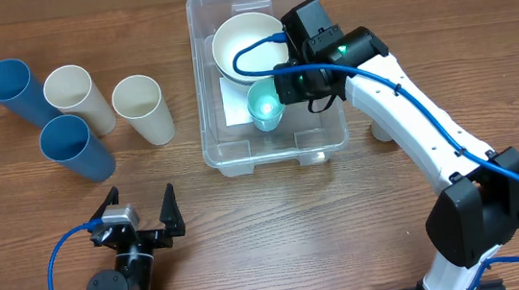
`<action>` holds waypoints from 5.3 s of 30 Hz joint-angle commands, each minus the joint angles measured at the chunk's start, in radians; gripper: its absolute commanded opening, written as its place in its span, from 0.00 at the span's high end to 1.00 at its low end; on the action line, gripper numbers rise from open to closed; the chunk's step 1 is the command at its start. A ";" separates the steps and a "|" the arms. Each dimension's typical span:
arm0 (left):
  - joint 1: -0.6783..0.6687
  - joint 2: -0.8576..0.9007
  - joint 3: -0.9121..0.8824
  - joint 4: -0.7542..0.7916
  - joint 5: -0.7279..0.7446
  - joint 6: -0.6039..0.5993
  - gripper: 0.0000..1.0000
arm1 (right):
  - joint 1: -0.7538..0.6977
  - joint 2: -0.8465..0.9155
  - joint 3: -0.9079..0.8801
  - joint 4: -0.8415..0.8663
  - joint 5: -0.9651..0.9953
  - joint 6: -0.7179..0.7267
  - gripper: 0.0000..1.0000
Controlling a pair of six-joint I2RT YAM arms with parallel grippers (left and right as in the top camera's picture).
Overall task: Pack container
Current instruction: 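Carry the mint cup into the bin and stack it on the light blue cup, then release the mint cup and move the right gripper to the pink cup, then grasp the pink cup and carry it over the stacked cups, then lower the pink cup onto the mint cup and open the right gripper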
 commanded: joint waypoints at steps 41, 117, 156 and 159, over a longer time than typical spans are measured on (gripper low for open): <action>0.010 -0.007 -0.003 0.001 0.011 -0.007 0.00 | -0.751 -0.083 0.190 -0.629 0.142 0.055 0.29; 0.010 -0.007 -0.003 0.001 0.011 -0.007 0.00 | 0.006 -0.085 0.149 -0.266 -0.016 -0.049 0.96; 0.010 -0.007 -0.003 0.001 0.011 -0.007 0.00 | 0.004 -0.085 0.003 -0.034 -0.022 -0.058 0.23; 0.010 -0.007 -0.003 0.001 0.011 -0.007 0.00 | -0.011 -0.087 0.060 -0.087 -0.014 -0.056 0.19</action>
